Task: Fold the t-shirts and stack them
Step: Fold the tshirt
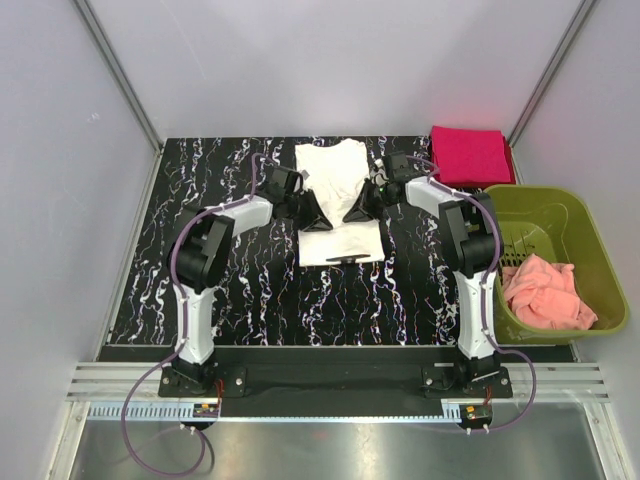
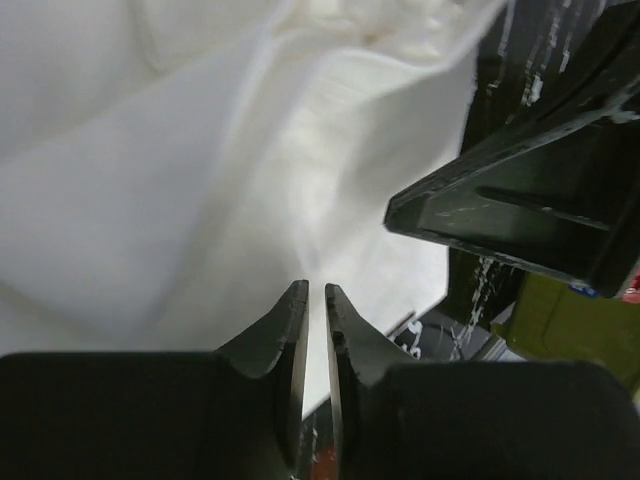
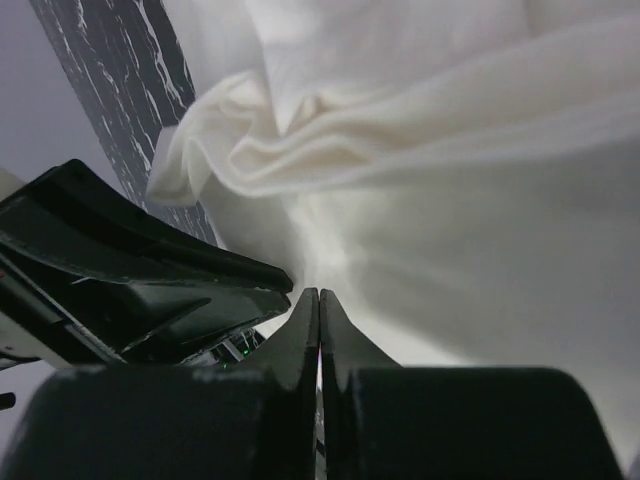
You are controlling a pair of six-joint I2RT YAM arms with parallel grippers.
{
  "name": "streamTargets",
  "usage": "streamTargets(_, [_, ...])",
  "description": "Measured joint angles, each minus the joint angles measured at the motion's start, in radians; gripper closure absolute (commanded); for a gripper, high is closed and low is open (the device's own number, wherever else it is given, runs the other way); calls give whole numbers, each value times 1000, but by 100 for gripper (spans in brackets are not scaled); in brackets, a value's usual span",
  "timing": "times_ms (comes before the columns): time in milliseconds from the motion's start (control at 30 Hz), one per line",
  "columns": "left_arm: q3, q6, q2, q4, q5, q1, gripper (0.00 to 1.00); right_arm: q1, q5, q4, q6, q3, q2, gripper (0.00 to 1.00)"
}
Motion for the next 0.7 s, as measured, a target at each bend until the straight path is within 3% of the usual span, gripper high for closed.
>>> streamTargets(333, [99, -17, 122, 89, 24, 64, 82, -77, -82, 171, 52, 42, 139, 100])
streamTargets(700, [230, -22, 247, 83, 37, 139, 80, -188, -142, 225, 126, 139, 232, 100])
